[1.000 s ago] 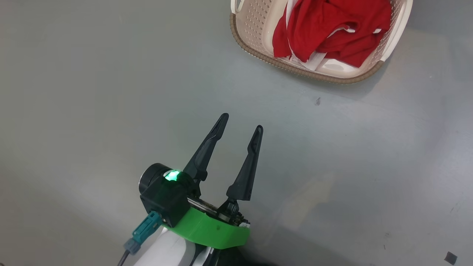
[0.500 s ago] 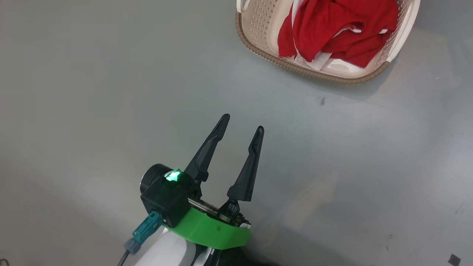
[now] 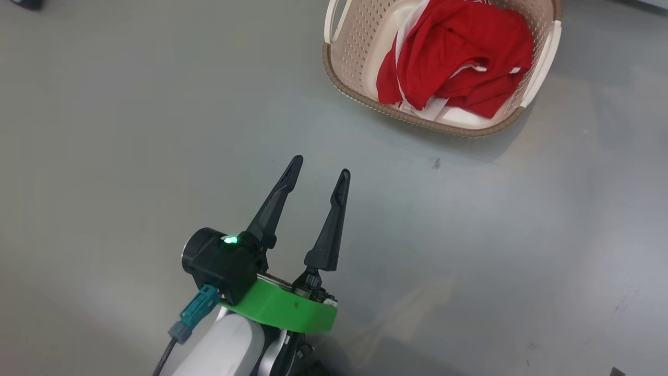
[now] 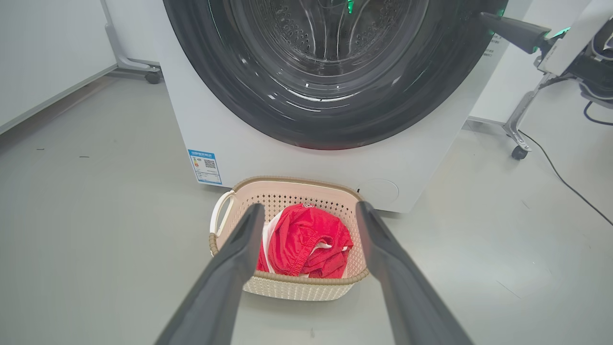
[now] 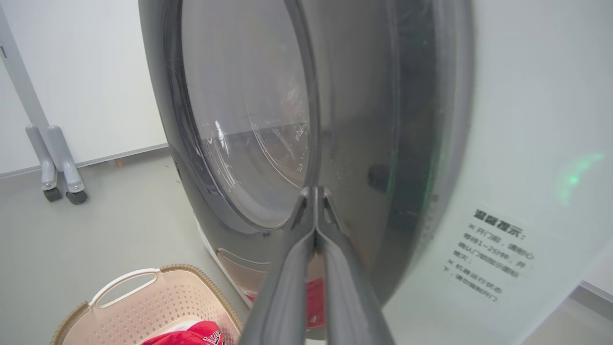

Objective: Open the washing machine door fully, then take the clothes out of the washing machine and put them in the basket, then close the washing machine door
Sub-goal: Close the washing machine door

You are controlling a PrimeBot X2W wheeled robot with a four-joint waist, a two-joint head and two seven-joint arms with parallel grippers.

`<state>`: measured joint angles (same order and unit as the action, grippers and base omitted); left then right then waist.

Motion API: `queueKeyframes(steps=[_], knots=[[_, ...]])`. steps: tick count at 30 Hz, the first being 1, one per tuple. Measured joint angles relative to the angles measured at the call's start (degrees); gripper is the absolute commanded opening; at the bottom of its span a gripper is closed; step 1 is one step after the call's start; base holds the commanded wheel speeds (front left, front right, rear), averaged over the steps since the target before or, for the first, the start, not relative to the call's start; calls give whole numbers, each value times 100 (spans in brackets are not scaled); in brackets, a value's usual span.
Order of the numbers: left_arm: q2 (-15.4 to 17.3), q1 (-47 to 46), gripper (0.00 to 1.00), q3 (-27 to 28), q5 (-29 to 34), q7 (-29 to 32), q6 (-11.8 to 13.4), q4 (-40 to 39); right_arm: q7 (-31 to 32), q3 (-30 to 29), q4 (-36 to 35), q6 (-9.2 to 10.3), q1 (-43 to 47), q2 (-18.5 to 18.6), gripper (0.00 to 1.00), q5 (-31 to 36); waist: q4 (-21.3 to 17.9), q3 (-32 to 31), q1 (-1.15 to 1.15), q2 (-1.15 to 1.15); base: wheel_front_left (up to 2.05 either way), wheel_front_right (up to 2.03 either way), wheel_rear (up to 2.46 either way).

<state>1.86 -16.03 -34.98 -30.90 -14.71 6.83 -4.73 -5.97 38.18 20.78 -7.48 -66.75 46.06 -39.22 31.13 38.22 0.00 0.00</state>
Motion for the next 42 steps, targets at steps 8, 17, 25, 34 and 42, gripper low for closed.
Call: queueKeyframes(steps=[8, 17, 25, 34, 42], knots=[[0, -53, 100, 229, 233, 0, 0, 377, -612, 162, 242, 0, 716, -260, 0, -171, -214, -513, 0, 0, 0, 0, 0], [1, -44, 100, 553, 455, 0, 0, 745, -805, 92, 464, 0, 1537, -662, 0, -521, -581, -1173, 0, 0, 0, 0, 0], [3, 82, 100, 803, 582, 0, 0, 1048, -842, -43, 569, 5, 2284, -1042, 0, -746, -1002, -1780, 0, 0, 0, 0, 0], [26, 455, 100, 1121, 680, 0, -1, 1229, -849, -550, 289, 165, 2927, -1410, 0, -868, -1537, -2419, 0, 0, 0, 0, 0], [89, 711, 100, 1304, 680, 0, -18, 1329, -849, -1106, -53, 371, 3817, -1631, 0, -932, -1977, -2880, 0, 0, 0, 0, 0]])
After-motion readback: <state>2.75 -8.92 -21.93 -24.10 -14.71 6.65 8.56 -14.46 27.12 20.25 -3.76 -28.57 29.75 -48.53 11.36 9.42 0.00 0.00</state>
